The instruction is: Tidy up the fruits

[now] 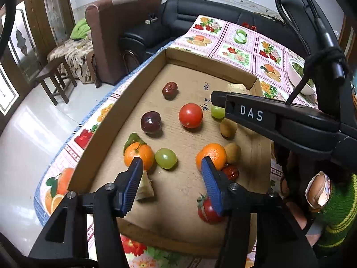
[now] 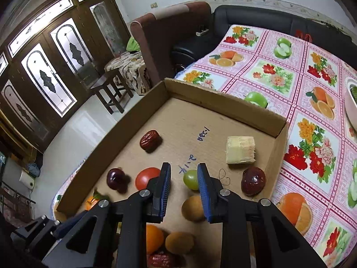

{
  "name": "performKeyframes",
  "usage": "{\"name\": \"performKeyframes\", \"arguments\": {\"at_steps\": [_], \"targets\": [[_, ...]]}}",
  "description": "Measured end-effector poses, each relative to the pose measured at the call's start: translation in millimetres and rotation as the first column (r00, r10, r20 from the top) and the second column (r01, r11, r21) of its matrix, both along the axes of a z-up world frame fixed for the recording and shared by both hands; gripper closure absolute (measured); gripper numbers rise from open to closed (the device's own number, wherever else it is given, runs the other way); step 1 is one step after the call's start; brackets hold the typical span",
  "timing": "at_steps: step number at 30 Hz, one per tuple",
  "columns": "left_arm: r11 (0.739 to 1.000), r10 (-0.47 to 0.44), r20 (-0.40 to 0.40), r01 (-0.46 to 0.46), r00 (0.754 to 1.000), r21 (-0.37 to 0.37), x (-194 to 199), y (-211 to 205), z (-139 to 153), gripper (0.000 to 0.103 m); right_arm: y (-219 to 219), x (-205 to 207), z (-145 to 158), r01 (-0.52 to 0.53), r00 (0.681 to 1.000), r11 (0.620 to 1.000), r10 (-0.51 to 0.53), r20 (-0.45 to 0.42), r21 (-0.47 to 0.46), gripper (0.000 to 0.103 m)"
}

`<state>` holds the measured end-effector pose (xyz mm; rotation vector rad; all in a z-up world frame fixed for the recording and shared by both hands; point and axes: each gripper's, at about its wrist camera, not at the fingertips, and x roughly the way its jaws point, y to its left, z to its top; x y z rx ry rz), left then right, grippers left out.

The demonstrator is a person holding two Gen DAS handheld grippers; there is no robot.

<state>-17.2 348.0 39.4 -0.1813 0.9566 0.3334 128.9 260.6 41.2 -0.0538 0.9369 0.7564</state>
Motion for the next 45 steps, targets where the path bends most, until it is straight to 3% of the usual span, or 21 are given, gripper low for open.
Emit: {"name": "performKeyframes", "arguments": {"at_steps": [4,8,12,17,25,37,45], "targets": [[0.999,-0.002,0.015,0.002,1.0,0.04,-12,-8,8,0.05,-9,-12,8,-0.031,0.999,1.0,0.03,0.028,0.007,0.072],[0.999,-0.009,0.016,0.009,1.0,0.037,-25,-13,9,0.046,-22,-27,17,-0.06,0.995,0.998,0.059,0.078,0.01,0.048],[0.998,-0.034,0.002,0.034,0.999,0.053,-36,-23,6,0.046,-35,-43,20,-0.1,0.987,0.995,0.101,0.123,-0.018,0.045],[0.997,-0.057,0.005,0.056,0.998,0.058,-55,-32,5,0.043,-52,-63,20,-0.14,0.977,0.988,0.148,0.15,-0.064,0.035],[0.997,-0.043,0.004,0.042,0.999,0.06,-78,-35,2,0.042,-77,-100,18,-0.202,0.952,0.966,0.232,0.199,-0.159,0.028],[0.995,-0.026,-0.051,0.03,0.998,0.099,-97,-46,-7,0.042,-91,-155,12,-0.374,0.854,0.892,0.438,0.281,-0.254,0.026],[0.992,-0.017,-0.034,0.021,0.999,0.126,-109,-49,-3,0.042,-96,-166,10,-0.398,0.839,0.88,0.464,0.283,-0.26,0.024]]}}
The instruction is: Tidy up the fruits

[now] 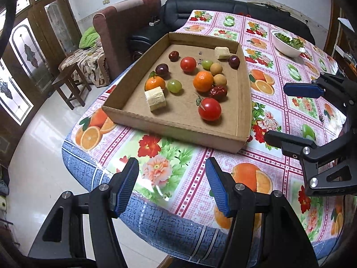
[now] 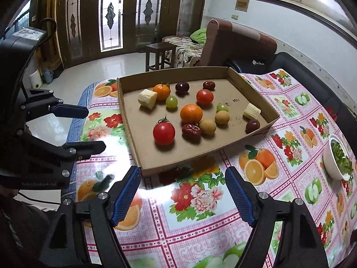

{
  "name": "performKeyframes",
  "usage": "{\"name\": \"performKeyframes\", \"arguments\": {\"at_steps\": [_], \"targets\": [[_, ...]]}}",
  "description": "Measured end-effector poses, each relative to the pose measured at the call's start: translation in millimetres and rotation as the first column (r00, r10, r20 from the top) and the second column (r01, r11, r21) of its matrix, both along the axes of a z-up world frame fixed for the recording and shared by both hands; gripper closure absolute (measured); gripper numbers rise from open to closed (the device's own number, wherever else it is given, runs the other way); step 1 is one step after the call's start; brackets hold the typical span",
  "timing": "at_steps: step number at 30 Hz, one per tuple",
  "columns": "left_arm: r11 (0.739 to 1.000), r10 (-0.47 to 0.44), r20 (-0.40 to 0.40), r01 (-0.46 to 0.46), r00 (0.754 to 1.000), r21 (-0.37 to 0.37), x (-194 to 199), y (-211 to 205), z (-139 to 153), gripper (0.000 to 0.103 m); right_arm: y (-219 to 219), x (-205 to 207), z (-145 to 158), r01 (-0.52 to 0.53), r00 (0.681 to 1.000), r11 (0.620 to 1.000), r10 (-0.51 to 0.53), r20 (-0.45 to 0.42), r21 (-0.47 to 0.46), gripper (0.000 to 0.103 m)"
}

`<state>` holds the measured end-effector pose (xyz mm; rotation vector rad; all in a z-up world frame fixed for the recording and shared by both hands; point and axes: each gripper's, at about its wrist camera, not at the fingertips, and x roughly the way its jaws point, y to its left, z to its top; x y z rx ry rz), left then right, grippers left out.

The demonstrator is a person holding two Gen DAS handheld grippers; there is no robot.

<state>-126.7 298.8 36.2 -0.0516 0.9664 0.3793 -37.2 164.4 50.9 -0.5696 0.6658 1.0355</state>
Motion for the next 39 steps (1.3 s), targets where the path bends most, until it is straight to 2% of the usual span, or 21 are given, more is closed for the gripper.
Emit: {"name": "performKeyframes", "arguments": {"at_steps": [19,39], "targets": [[0.999,0.029,0.074,-0.031,0.997,0.025,-11,7,18,0.042,-1,6,1,-0.006,1.0,1.0,0.006,0.009,-0.008,0.023],[0.999,0.033,0.081,-0.035,0.996,0.018,-13,11,20,0.042,9,5,2,-0.028,0.999,0.999,0.028,0.016,-0.025,0.023]]}}
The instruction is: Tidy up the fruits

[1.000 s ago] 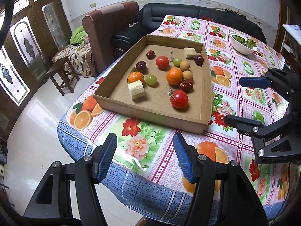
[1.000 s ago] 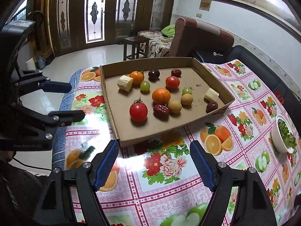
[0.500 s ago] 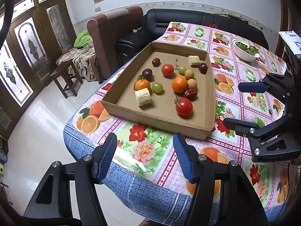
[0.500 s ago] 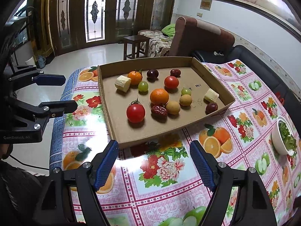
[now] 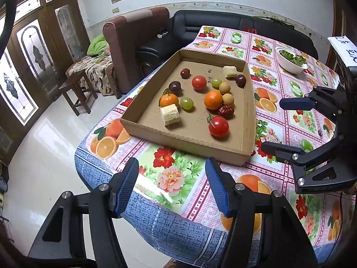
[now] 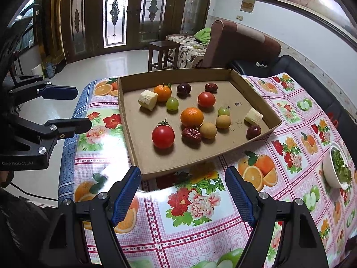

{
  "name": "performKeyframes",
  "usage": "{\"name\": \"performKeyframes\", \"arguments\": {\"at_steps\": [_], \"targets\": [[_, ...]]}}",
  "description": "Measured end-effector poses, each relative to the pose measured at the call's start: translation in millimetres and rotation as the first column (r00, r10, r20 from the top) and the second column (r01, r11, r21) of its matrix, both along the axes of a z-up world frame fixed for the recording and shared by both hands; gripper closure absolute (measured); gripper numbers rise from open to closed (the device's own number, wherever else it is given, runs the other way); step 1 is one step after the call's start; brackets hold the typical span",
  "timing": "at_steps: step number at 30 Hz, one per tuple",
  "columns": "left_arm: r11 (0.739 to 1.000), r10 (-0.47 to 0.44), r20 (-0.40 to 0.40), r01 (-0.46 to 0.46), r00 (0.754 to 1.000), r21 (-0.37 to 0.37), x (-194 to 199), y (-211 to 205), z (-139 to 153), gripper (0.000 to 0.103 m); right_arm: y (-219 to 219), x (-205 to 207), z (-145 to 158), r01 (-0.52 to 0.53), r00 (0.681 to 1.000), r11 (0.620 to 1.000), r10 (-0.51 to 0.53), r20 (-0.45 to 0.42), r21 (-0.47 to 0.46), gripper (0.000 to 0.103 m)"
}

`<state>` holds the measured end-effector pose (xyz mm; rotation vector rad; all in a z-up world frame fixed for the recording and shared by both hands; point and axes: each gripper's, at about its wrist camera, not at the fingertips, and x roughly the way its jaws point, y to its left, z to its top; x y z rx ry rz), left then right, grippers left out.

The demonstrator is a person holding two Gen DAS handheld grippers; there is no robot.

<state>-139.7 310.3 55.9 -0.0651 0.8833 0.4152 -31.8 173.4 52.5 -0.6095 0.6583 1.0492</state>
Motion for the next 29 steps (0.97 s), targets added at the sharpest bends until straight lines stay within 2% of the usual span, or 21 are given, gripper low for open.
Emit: {"name": "performKeyframes", "arguments": {"at_steps": [29], "targets": [[1.0,0.008,0.009,-0.008,1.0,0.024,1,0,-1,0.042,11,-6,-4,-0.037,0.999,0.999,0.037,-0.021,-0.017,0.023]]}}
